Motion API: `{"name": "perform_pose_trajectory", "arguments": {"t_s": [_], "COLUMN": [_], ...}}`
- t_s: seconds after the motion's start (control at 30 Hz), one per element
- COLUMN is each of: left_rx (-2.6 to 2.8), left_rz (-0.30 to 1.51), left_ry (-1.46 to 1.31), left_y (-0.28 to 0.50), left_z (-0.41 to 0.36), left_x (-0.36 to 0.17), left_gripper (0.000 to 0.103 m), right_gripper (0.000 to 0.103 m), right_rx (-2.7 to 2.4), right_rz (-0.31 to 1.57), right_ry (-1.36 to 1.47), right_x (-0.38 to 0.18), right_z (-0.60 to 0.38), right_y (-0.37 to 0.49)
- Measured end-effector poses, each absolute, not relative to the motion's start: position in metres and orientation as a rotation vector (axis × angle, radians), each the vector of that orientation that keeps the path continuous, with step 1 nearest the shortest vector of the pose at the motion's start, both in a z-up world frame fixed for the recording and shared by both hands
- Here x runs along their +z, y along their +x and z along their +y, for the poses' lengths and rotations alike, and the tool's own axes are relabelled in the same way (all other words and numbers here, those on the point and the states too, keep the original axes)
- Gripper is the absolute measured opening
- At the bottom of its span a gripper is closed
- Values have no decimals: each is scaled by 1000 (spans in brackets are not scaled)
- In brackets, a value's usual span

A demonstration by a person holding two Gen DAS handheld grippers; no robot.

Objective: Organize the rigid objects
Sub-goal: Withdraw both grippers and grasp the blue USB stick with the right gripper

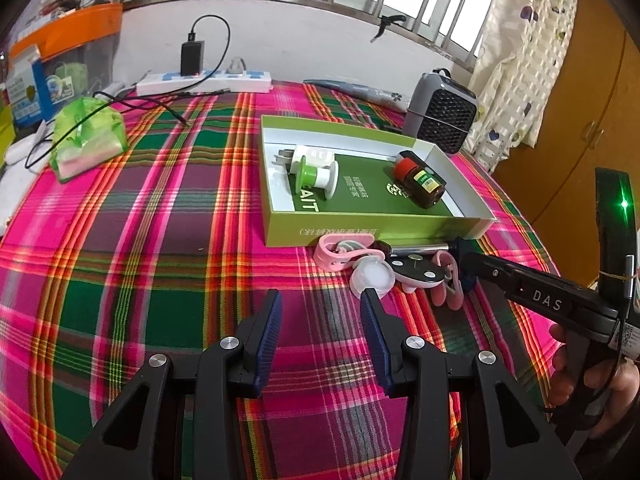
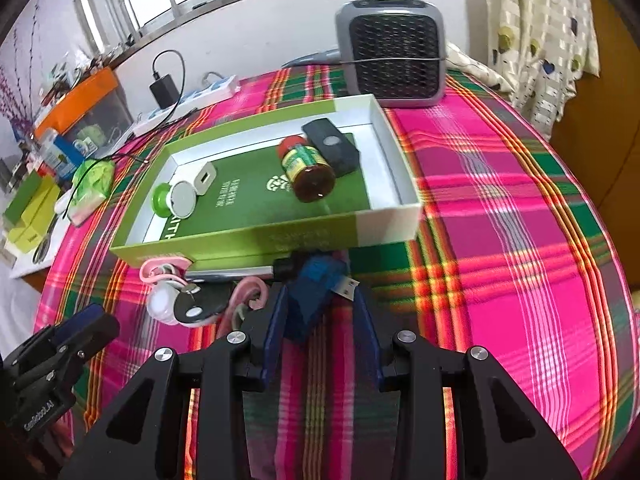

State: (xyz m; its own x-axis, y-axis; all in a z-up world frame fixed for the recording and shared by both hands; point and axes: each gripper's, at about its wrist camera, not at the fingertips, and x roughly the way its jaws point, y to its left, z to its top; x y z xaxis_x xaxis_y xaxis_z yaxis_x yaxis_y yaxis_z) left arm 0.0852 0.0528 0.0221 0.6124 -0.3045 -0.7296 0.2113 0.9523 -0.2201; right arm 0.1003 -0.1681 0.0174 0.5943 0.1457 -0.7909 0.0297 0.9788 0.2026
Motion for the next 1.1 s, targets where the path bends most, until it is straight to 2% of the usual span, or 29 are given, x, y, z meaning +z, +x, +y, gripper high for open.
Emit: {"name": "perform_pose_trajectory", "arguments": {"t_s": [1.1], "left_rx": [-309], "left_rz": [916], "left_ry": [-72], "left_y": [92], "left_z": [36], "left_x": [17], "left_gripper": [39], "right_gripper": [36], "right_rx": [140], "right_rz": [931], "right_ry": [79], "right_x": [10], "right_z": [-180], "right_y": [95]}}
